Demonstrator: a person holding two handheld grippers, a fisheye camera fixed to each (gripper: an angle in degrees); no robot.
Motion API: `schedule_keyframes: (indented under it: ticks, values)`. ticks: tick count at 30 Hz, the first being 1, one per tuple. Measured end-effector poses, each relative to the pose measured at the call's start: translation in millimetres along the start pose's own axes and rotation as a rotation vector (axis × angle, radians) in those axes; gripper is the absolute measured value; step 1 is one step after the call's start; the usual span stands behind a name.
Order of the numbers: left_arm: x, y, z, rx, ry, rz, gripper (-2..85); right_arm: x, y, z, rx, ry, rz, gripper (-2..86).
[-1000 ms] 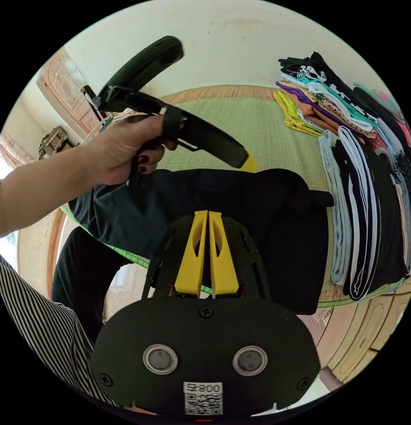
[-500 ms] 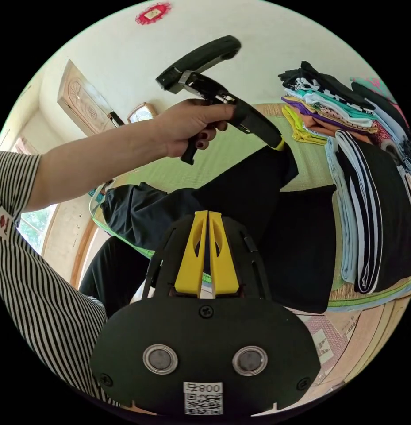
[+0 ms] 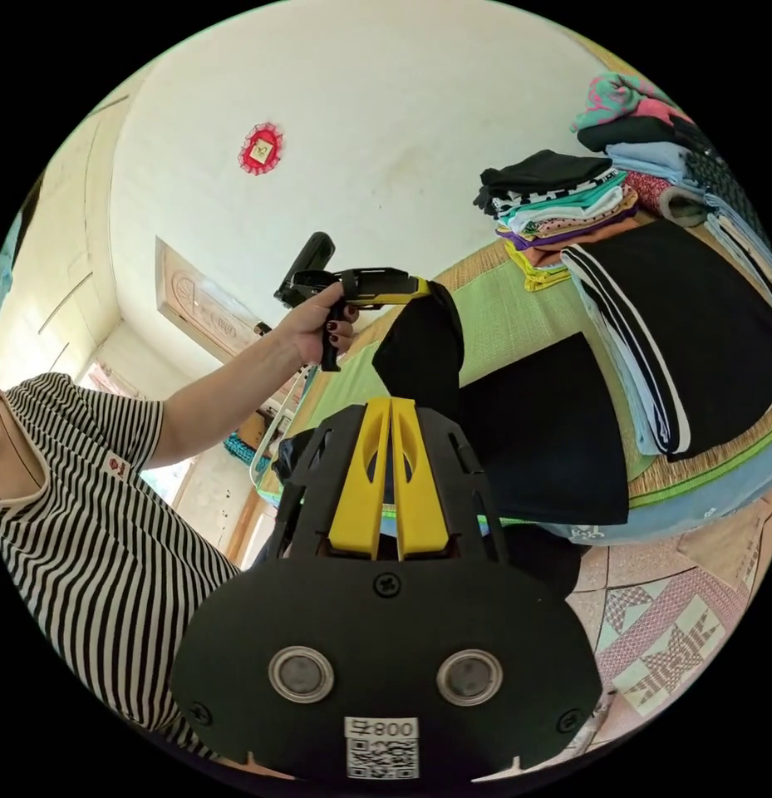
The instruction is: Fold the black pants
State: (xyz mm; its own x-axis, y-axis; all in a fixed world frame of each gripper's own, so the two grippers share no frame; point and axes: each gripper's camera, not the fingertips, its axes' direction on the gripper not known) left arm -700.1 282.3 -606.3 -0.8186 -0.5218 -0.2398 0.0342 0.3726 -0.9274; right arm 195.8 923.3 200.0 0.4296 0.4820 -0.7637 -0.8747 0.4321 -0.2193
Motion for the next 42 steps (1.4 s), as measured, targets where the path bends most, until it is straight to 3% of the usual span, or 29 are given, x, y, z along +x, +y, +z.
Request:
schedule_keyframes:
  ticks: [6, 15, 22, 31, 34, 38, 42]
  values:
    - [7, -14, 22, -0.132, -0.117, 0.045, 1.2, 14, 11, 17, -0.064, 0.066, 0.051, 0.9]
    - [10, -28, 18, -0.129, -0.029, 0.016, 1.2, -21, 10, 97, -0.250, 0.381, -0.183, 9.5]
    - [4, -36, 20, -0.139, -0.008, -0.026, 1.2, -53, -25, 164, -0.297, 0.520, -0.395, 8.5]
    - [-2, -45, 16, -0.150, -0.014, -0.041, 1.2, -44, -46, 264, -0.528, 0.661, -0.456, 5.9]
    - [-3, -46, 14, -0.149, 0.001, -0.046, 1.2, -46, -45, 269, -0.506, 0.707, -0.488, 2.7]
    - [-6, -42, -10, -0.083, 0.017, -0.072, 1.6, -42, -47, 257, -0.484, 0.640, -0.441, 1.6]
    - [-25, -29, -31, -0.044, -0.021, -0.157, 2.2, -47, -50, 201, -0.308, 0.411, -0.343, 1.1]
